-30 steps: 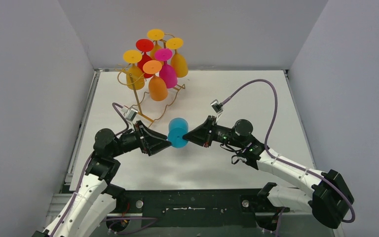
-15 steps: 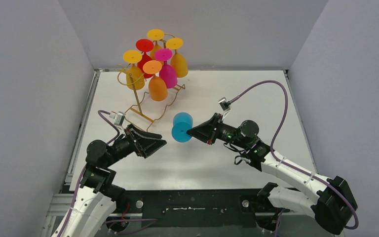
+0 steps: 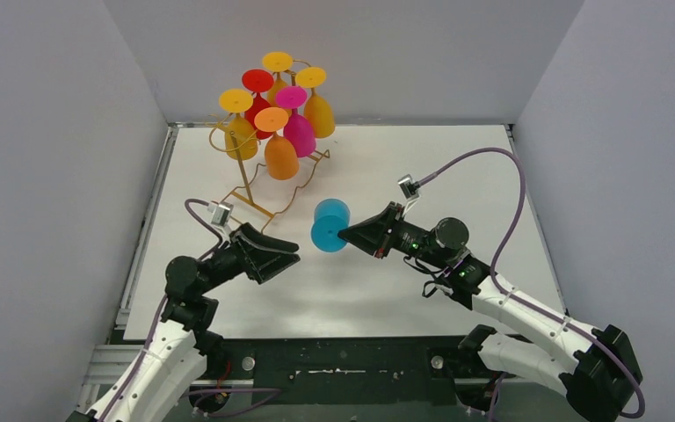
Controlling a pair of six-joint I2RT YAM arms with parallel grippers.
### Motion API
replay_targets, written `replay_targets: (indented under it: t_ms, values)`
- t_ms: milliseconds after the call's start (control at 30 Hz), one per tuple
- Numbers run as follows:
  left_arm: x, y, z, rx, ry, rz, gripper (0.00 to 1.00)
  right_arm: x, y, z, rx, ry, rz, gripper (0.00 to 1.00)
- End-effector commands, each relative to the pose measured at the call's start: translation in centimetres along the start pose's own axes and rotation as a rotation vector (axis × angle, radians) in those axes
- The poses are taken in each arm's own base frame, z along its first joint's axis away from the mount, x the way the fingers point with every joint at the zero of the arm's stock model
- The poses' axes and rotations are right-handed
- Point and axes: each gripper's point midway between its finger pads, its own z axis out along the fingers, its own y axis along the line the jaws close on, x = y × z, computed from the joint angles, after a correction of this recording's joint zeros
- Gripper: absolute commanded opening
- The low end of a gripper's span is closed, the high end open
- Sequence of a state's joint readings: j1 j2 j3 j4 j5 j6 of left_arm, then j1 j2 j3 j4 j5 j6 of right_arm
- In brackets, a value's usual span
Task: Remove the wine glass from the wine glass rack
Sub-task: Place the wine glass at the center of the board.
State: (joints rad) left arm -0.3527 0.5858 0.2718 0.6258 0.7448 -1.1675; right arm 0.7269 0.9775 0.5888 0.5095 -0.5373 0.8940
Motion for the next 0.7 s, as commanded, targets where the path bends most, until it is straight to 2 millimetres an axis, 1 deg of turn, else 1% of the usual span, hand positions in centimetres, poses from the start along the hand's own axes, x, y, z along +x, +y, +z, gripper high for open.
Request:
replay_targets:
  t_ms: [0, 100, 167, 267, 333, 400, 467, 533, 667]
  values:
    - [-1.2, -3.8, -0.5, 0.116, -0.056, 0.156, 0.89, -1.5, 0.8, 0.0, -0.023, -0.057, -0.055, 0.0]
    - [-2.3, -3.0, -0.9, 0.026, -0.128, 0.205, 0.77, -1.3, 0.8, 0.4, -0.033, -0.039, -0.053, 0.0]
    - [-2.3, -2.4, -1.0, -0.003, -0.129, 0.249, 0.72, -1.4, 1.1, 0.9, -0.049, -0.041, -0.048, 0.0]
    - [-2.0, -1.2, -0.6, -0.045, -0.097, 0.228, 0.64, -1.6, 1.4, 1.6, -0.082, -0.055, -0.028, 0.0]
    - [-1.7, -1.2, -0.2, -0.022, -0.062, 0.218, 0.64, -1.3, 1.5, 2.2, -0.098, -0.04, -0.015, 0.0]
    - [-1.6, -1.8, 0.1, 0.015, -0.048, 0.209, 0.63, -1.0, 1.6, 2.6, -0.114, -0.016, -0.008, 0.0]
    - [-1.5, -2.0, 0.2, 0.036, -0.041, 0.197, 0.59, -0.7, 1.8, 3.0, -0.127, -0.001, -0.004, 0.0]
    - [-1.2, -1.9, 0.3, 0.038, -0.029, 0.182, 0.52, -0.5, 1.9, 3.2, -0.139, 0.001, -0.006, 0.0]
    - [-0.4, -1.9, 0.3, 0.058, 0.0, 0.155, 0.45, -0.1, 2.3, 3.9, -0.165, 0.002, -0.012, 0.0]
